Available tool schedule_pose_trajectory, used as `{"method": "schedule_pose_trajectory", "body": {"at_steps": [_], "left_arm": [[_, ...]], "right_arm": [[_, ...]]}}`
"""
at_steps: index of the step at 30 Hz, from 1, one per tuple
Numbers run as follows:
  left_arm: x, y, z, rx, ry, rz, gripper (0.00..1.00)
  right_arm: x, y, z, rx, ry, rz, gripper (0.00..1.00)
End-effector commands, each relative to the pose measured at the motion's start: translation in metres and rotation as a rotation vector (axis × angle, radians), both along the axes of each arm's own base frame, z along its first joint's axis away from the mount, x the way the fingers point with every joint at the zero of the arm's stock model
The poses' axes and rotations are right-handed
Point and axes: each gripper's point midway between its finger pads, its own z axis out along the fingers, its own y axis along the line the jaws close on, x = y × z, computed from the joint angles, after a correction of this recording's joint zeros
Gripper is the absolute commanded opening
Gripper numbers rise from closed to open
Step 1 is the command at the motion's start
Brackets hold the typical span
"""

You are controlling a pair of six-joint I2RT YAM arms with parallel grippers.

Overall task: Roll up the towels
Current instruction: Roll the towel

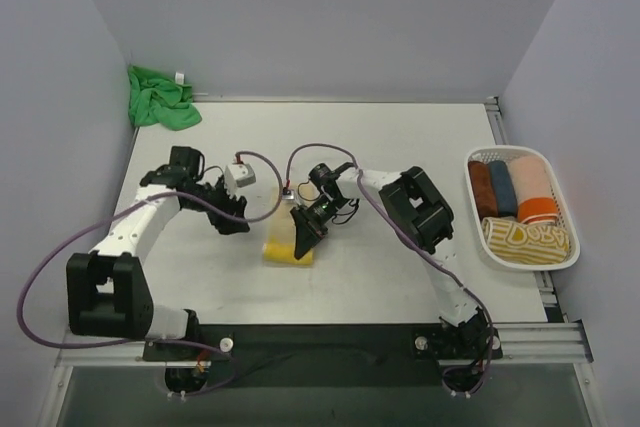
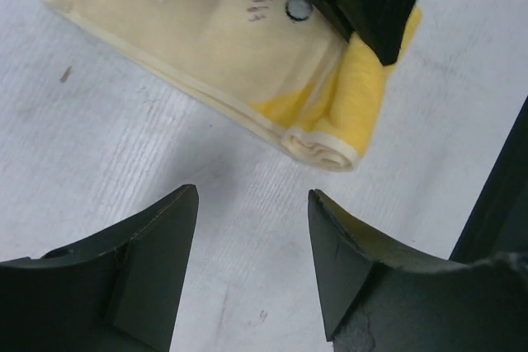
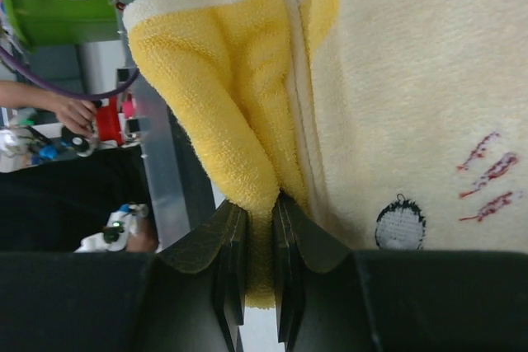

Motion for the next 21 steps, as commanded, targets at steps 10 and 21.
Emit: {"method": "schedule_pose_trajectory", "body": {"at_steps": [10, 21], "left_arm": [[-0.027, -0.078, -0.019, 0.167, -0.554, -0.506, 0.68], [-0.038, -0.098, -0.067, 0.214, -0.532, -0.711, 0.64]], "right_arm": [[0.013, -0.009, -0.048, -0.154, 0.153, -0.067, 0.0], [0.028, -0.013, -0.058, -0.186, 0.183, -0.114, 0.02]]}}
